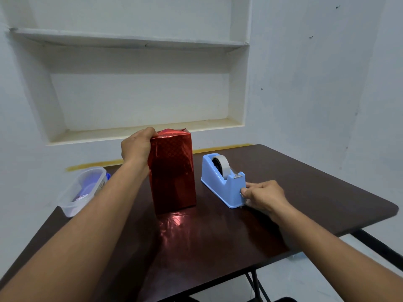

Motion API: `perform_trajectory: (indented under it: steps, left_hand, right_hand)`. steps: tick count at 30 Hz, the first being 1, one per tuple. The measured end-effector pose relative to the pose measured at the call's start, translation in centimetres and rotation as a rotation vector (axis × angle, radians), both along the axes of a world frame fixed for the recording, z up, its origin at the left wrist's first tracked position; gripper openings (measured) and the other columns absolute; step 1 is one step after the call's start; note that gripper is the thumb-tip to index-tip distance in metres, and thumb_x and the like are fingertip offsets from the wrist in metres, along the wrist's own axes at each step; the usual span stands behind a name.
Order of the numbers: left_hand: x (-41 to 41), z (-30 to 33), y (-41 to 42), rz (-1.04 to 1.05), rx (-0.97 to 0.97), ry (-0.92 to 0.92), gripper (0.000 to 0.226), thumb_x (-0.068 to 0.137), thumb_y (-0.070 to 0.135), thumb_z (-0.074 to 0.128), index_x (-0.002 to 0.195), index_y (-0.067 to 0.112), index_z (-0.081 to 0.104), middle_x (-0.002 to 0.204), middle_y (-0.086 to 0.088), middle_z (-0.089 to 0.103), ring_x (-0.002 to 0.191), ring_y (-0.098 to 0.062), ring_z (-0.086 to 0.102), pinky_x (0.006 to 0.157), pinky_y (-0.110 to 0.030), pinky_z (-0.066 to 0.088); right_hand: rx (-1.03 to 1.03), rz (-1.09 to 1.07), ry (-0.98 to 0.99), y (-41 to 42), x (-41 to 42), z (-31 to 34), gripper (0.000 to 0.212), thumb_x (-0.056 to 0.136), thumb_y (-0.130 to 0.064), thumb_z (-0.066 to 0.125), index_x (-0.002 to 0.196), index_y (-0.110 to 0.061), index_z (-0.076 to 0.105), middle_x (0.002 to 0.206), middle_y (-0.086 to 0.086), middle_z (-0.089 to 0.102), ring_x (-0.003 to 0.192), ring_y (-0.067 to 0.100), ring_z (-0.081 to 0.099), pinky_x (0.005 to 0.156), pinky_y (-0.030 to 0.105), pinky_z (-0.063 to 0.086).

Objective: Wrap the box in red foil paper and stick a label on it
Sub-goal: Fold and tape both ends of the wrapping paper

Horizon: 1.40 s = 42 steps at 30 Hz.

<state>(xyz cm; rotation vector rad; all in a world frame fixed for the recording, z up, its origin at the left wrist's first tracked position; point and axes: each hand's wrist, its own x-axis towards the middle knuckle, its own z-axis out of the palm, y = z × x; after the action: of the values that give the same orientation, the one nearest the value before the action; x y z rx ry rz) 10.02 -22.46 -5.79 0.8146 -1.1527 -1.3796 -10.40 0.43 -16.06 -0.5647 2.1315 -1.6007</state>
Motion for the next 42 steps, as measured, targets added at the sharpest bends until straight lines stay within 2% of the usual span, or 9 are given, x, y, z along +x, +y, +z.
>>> perform_trajectory:
  steps: [3,7,14,18,23,26,31,35,42]
  left_hand:
    - [0.0,0.0,0.1,-0.006,0.003,0.008,0.018,0.059,0.022,0.072,0.045,0.021,0.061,0.059,0.003,0.052,0.073,-0.021,0.051,0.068,-0.039,0.041]
    - [0.1,0.0,0.4,-0.015,-0.003,0.031,0.020,0.064,0.018,0.072,0.046,0.021,0.063,0.061,0.002,0.054,0.072,-0.021,0.052,0.067,-0.037,0.041]
    - [0.4,0.2,1.2,0.001,-0.021,0.031,0.024,0.070,0.016,0.073,0.047,0.022,0.067,0.058,0.004,0.058,0.070,-0.020,0.053,0.067,-0.035,0.042]
    - [0.7,0.2,1.6,-0.012,-0.044,0.015,0.029,0.073,0.016,0.071,0.046,0.024,0.065,0.053,0.008,0.055,0.066,-0.019,0.051,0.065,-0.034,0.040]
    - [0.6,0.1,1.9,-0.015,-0.053,0.016,0.035,0.077,0.014,0.070,0.044,0.024,0.062,0.052,0.010,0.053,0.064,-0.017,0.050,0.064,-0.033,0.040]
    - [0.6,0.1,1.8,-0.021,-0.053,0.021,0.034,0.077,0.015,0.070,0.045,0.025,0.064,0.053,0.011,0.054,0.065,-0.016,0.051,0.065,-0.032,0.040]
    - [0.6,0.0,1.7,-0.015,-0.061,0.019,0.033,0.076,0.016,0.070,0.046,0.026,0.062,0.053,0.012,0.052,0.068,-0.017,0.049,0.066,-0.033,0.039]
    - [0.6,0.0,1.8,-0.021,-0.071,0.011,0.036,0.079,0.014,0.069,0.045,0.025,0.061,0.052,0.011,0.051,0.066,-0.016,0.047,0.065,-0.033,0.039]
    - [0.6,-0.1,1.7,-0.007,-0.081,-0.006,0.027,0.079,0.020,0.069,0.052,0.024,0.065,0.059,0.008,0.056,0.071,-0.017,0.050,0.066,-0.034,0.042]
  right_hand:
    - [0.031,0.040,0.125,0.9,0.1,1.1,0.016,0.089,-0.023,0.078,0.077,-0.014,0.082,0.092,-0.013,0.078,0.083,0.012,0.072,0.079,0.037,0.063]
    - [-0.007,0.060,0.509,2.2,1.9,4.8,0.014,0.095,-0.023,0.069,0.088,-0.026,0.080,0.091,-0.015,0.077,0.091,0.003,0.070,0.078,0.023,0.050]
    - [-0.162,0.308,0.823,-1.2,6.1,14.3,0.018,0.093,-0.015,0.074,0.105,-0.027,0.082,0.090,-0.016,0.076,0.077,-0.020,0.062,0.070,-0.004,0.041]
    - [0.007,0.383,1.002,-5.1,7.8,19.2,0.060,0.090,-0.023,0.077,0.146,-0.030,0.056,0.093,-0.010,0.076,0.100,0.003,0.064,0.095,0.019,0.047]
    - [0.099,0.399,1.007,-9.1,9.2,22.2,0.011,0.089,-0.026,0.078,0.098,-0.023,0.081,0.087,-0.008,0.071,0.095,0.010,0.066,0.077,0.022,0.048]
    - [0.173,0.433,0.953,-10.9,9.6,22.5,0.013,0.088,-0.023,0.079,0.101,-0.025,0.082,0.094,-0.007,0.071,0.092,0.011,0.060,0.075,0.023,0.044]
    - [0.331,0.504,0.932,-13.2,9.9,23.0,0.015,0.088,-0.023,0.078,0.102,-0.023,0.082,0.106,0.004,0.076,0.081,0.013,0.060,0.083,0.034,0.057]
    - [0.357,0.563,0.925,-14.5,10.0,23.5,0.010,0.088,-0.024,0.077,0.097,-0.024,0.082,0.098,-0.001,0.076,0.086,0.010,0.064,0.088,0.035,0.058]
    - [0.449,0.711,0.908,-16.6,9.1,23.6,0.006,0.090,-0.025,0.076,0.089,-0.029,0.080,0.075,-0.016,0.071,0.081,0.008,0.059,0.076,0.030,0.050]
